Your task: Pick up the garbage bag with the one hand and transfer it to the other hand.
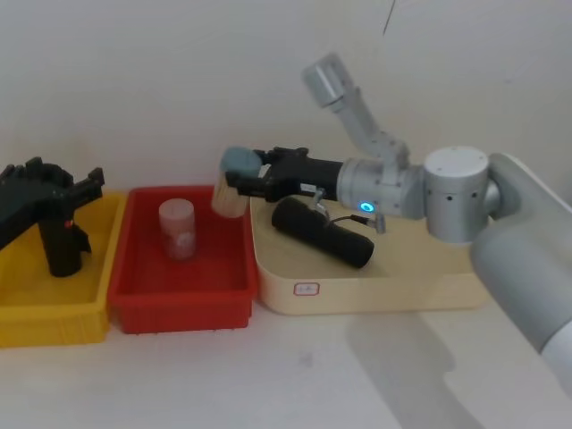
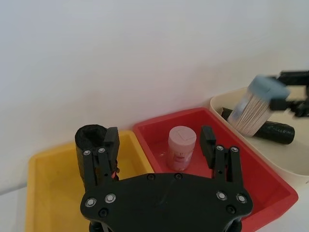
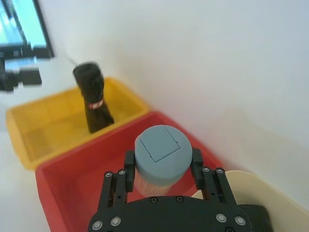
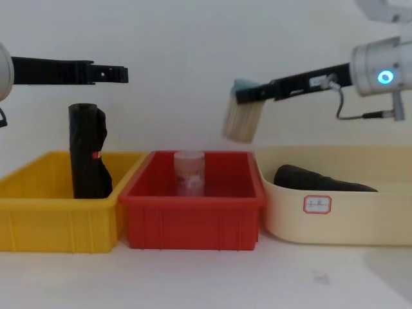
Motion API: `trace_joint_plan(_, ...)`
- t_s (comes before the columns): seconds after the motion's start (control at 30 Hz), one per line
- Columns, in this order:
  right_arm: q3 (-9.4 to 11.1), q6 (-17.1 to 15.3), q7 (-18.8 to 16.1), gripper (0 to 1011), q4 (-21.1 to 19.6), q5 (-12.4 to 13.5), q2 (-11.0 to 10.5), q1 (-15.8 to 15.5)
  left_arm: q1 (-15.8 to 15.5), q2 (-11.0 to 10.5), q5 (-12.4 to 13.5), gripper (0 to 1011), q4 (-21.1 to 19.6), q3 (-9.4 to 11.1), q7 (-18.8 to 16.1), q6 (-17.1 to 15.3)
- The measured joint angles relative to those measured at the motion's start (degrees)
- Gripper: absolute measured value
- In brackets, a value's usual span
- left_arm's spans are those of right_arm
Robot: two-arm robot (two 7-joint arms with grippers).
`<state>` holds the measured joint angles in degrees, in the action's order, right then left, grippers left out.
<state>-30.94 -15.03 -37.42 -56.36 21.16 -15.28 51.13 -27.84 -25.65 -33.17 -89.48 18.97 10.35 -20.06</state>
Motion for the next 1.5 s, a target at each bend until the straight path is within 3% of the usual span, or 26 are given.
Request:
trace_joint_plan(0.23,4.7,-2.9,3.2,669,-7.6,3.3,-2.9,-3.6,0.0,0.0,0.0,1001,0.0,0.0,0.0,0.0)
trace_joint_plan(0.53,7.6,-4.6,7.2,669,-13.2,4.4,-5.5,-6.8,0.0,0.0,0.0,1001,0.0,0.0,0.0,0.0)
trace_joint_plan(0.83,8.5,-4.8,11.1,669,-16.5,3.3,-7.7,-9.5,0.0,0.0,0.0,1002,0.0,0.0,0.0,0.0)
trace_joint_plan(1.1,8.4,-4.0,12.9,671,-16.9,1.8,-8.3,-10.7,0.0,0.0,0.0,1001,0.0,0.0,0.0,0.0)
trace_joint_plan(1.5,7.9,-2.3,14.4,998,-16.0,-0.3,-8.4,-11.8,0.0,0.0,0.0,1001,0.0,0.0,0.0,0.0)
